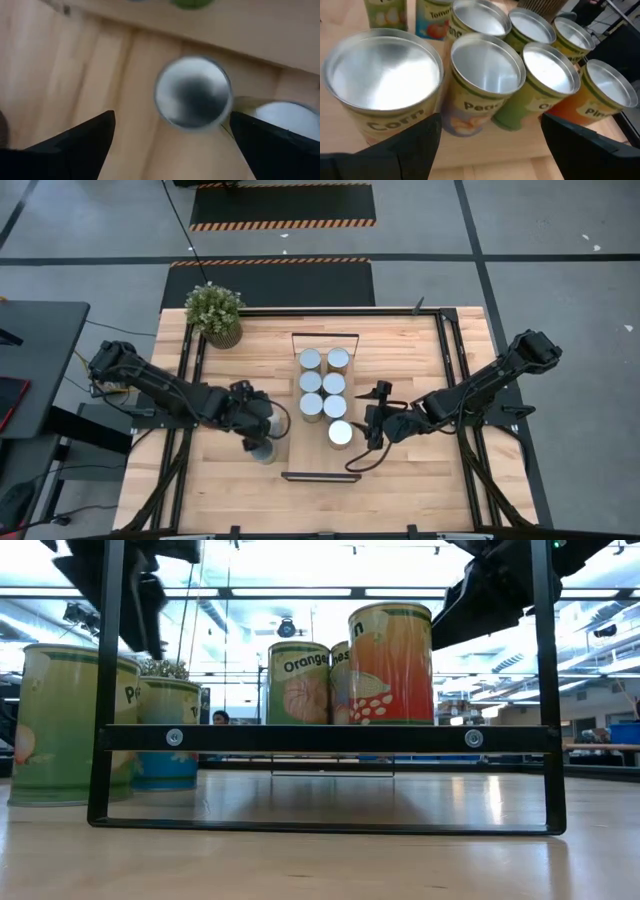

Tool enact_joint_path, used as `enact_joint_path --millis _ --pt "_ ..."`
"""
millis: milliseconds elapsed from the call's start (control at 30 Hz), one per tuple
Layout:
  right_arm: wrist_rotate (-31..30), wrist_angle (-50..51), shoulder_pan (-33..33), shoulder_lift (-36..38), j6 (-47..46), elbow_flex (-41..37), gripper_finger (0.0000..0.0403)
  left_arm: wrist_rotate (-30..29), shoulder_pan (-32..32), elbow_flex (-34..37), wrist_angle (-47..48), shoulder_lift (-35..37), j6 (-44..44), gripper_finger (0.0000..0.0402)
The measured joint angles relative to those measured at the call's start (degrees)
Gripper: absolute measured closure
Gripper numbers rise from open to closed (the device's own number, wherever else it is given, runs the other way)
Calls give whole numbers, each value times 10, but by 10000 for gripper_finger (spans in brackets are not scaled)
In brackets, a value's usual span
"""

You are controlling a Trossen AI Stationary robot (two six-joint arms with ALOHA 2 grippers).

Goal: Pick and place cans onto a shelf
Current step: Put the canned pears on the shelf

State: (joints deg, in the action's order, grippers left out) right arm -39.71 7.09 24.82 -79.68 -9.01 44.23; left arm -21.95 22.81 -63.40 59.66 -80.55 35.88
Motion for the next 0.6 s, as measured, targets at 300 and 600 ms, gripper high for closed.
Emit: enact_joint_path --millis 300,600 --pt "-3 5 0 0 -12 0 53 98 93 0 60 -1 148 2" --pt "-3 5 0 0 -14 0 53 52 202 0 49 -30 239 2"
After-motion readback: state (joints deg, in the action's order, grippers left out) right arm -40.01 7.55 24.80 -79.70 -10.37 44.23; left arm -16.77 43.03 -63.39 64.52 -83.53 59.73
